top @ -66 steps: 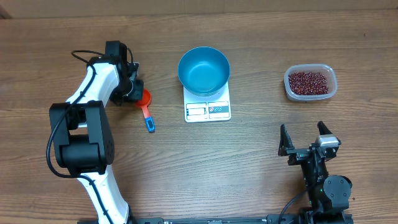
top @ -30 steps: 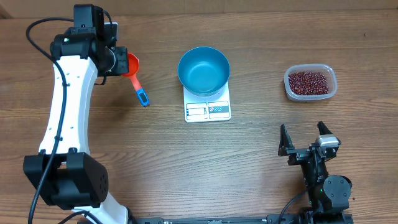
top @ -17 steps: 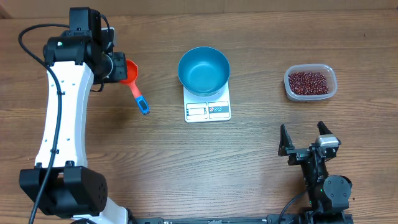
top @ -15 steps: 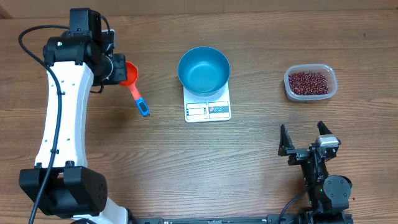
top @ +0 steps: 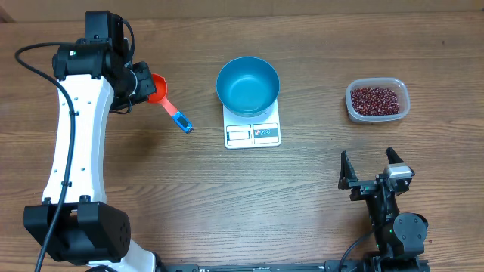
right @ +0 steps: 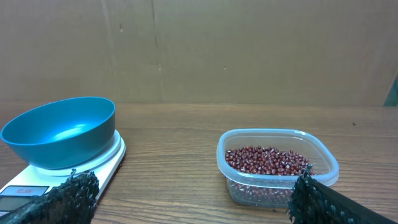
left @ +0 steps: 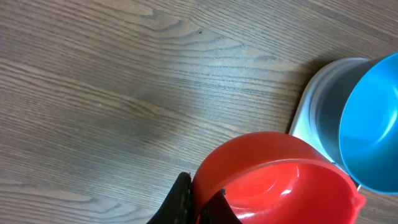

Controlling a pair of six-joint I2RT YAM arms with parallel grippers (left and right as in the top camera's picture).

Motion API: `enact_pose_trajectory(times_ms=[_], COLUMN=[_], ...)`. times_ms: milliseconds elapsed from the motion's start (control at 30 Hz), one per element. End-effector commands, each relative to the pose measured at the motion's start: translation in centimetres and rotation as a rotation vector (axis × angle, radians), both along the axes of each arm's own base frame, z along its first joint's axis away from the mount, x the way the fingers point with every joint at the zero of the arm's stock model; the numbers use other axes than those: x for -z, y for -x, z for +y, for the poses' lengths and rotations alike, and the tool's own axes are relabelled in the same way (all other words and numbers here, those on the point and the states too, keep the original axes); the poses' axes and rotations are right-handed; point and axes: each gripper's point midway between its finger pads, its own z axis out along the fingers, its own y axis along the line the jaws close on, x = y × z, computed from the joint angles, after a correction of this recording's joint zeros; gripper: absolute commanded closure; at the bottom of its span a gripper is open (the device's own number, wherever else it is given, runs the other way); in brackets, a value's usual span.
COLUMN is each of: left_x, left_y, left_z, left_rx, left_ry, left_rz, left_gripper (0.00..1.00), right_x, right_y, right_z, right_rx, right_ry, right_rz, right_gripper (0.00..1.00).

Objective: Scoop item into bowl and weigh 150g on scale
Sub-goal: 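Lift the red cup with the left gripper toward the blue bowl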

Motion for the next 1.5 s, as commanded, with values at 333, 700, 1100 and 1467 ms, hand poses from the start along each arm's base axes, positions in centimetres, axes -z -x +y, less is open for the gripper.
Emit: enact_pose_trajectory(times_ms=[333, 700, 1100, 1467], left_x=[-1.8, -1.8, -1.8, -1.8], left_y=[0.2, 0.3, 0.4, 0.4], left_z=[-0.3, -0.3, -0.3, -2.2], left_rx=[-0.038, -0.038, -0.057, -0.324], left_ry=[0.025, 0.025, 0.033, 0.192], left_rz=[-0.037, -0.037, -0.032, -0.006], left_gripper=[0.96, 0.96, 0.96, 0.96], right_x=[0.2, 0.2, 0.2, 0.2], right_y=[0.0, 0.0, 0.0, 0.0], right_z=[0.2, 0.2, 0.2, 0.2], right_rx=[-0.008, -0.008, -0.007, -0.008], right_ry=[0.001, 0.001, 0.001, 0.001], right_rz=[-0.004, -0.004, -0.004, -0.004], right_gripper=[0.00, 0.00, 0.00, 0.00])
